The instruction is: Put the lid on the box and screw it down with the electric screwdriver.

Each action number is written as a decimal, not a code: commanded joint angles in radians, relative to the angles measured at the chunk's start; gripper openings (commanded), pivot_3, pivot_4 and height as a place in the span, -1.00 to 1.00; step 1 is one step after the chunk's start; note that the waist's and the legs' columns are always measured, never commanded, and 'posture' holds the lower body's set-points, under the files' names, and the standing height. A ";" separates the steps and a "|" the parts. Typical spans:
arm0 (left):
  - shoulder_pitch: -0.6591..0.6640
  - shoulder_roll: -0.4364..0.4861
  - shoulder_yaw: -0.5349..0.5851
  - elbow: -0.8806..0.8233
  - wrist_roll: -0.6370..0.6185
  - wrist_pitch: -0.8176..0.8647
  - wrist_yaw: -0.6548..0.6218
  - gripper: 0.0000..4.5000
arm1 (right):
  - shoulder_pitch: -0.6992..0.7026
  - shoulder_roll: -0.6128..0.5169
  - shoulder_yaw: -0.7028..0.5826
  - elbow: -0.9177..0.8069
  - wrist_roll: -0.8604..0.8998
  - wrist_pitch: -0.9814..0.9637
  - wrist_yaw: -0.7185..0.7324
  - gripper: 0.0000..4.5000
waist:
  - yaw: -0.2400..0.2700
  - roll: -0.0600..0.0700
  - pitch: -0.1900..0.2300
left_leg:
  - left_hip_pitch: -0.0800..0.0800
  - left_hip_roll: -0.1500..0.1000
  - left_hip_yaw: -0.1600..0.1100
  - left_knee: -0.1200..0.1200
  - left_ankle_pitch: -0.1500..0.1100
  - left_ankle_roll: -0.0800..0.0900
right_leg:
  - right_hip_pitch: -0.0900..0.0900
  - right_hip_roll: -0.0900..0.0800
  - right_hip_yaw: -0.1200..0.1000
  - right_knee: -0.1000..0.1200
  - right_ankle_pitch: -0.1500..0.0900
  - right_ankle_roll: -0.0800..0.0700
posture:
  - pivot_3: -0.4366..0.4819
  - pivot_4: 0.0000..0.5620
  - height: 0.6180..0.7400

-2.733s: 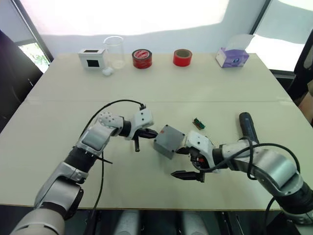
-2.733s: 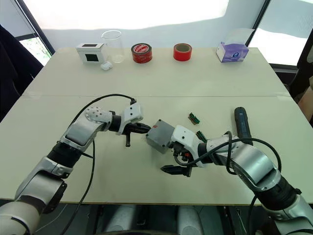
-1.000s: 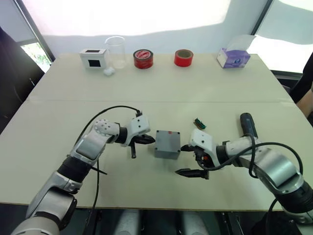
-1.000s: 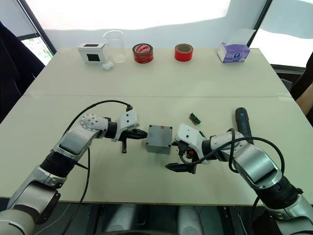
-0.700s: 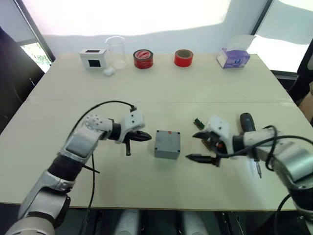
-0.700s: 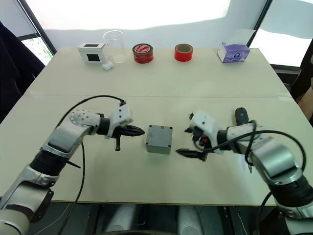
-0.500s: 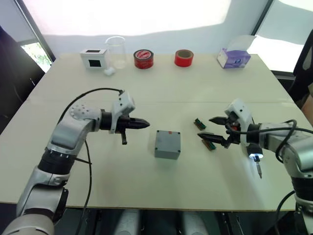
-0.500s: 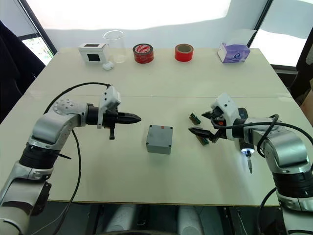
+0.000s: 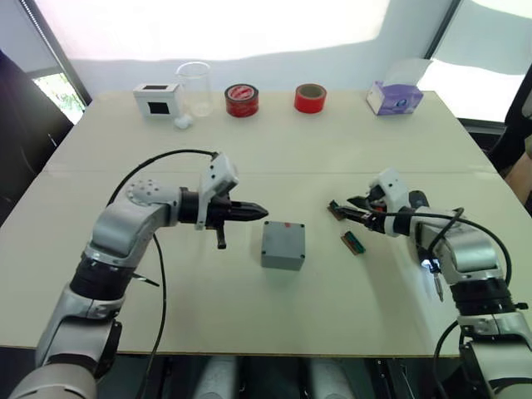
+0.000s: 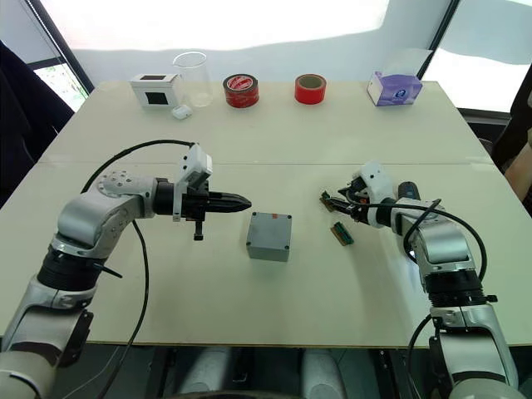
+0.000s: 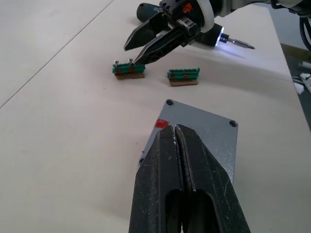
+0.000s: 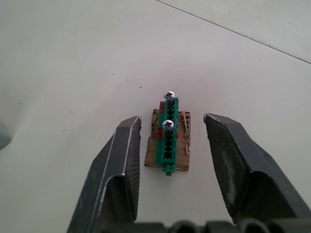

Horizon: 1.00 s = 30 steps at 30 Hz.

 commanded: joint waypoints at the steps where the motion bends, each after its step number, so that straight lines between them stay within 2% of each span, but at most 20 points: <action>1: 0.001 0.008 0.006 -0.041 -0.015 -0.002 0.008 -1.00 | -0.025 0.004 -0.010 -0.001 -0.012 -0.026 0.002 0.03 | 0.000 0.000 0.000 | 0.000 0.000 0.000 0.000 0.000 0.000 | 0.000 0.000 0.000 0.000 0.000 0.000 | -0.05 -0.47 1.00; 9: 0.007 0.007 0.002 -0.041 -0.015 -0.004 0.012 -1.00 | -0.029 0.012 -0.010 0.010 -0.021 -0.032 0.003 0.03 | -0.002 0.000 0.000 | 0.000 0.000 0.000 0.000 0.000 0.000 | 0.000 0.000 0.000 0.000 0.000 0.000 | -0.05 -0.47 1.00; 12: 0.004 0.006 0.000 -0.031 -0.011 -0.009 0.011 -1.00 | -0.032 0.023 0.003 0.020 -0.036 -0.043 -0.006 -0.33 | -0.003 0.000 0.000 | 0.000 0.000 0.000 0.000 0.000 0.000 | 0.000 0.000 0.000 0.000 0.000 0.000 | -0.05 -0.47 1.00; 14: 0.001 0.006 -0.001 -0.027 -0.009 -0.010 0.011 -1.00 | -0.033 0.027 0.009 0.023 -0.047 -0.049 -0.008 -0.70 | -0.003 0.000 0.000 | 0.000 0.000 0.000 0.000 0.000 0.000 | 0.000 0.000 0.000 0.000 0.000 0.000 | -0.05 -0.47 1.00; 16: 0.000 0.006 -0.001 -0.028 -0.009 -0.010 0.011 -1.00 | -0.032 0.028 0.006 0.022 -0.048 -0.047 -0.005 -0.96 | -0.003 0.000 0.000 | 0.000 0.000 0.000 0.000 0.000 0.000 | 0.000 0.000 0.000 0.000 0.000 0.000 | -0.05 -0.47 1.00; 27: 0.003 0.007 -0.001 -0.021 -0.007 -0.015 0.018 -1.00 | -0.032 0.020 -0.030 -0.014 -0.031 -0.027 -0.003 -0.96 | -0.002 0.000 0.000 | 0.000 0.000 0.000 0.000 0.000 0.000 | 0.000 0.000 0.000 0.000 0.000 0.000 | -0.05 -0.47 1.00; 30: 0.003 0.008 0.004 -0.011 -0.006 -0.019 0.019 -1.00 | -0.039 0.012 -0.073 -0.072 0.008 0.015 -0.003 -0.96 | -0.002 0.000 0.000 | 0.000 0.000 0.000 0.000 0.000 0.000 | 0.000 0.000 0.000 0.000 0.000 0.000 | -0.05 -0.47 1.00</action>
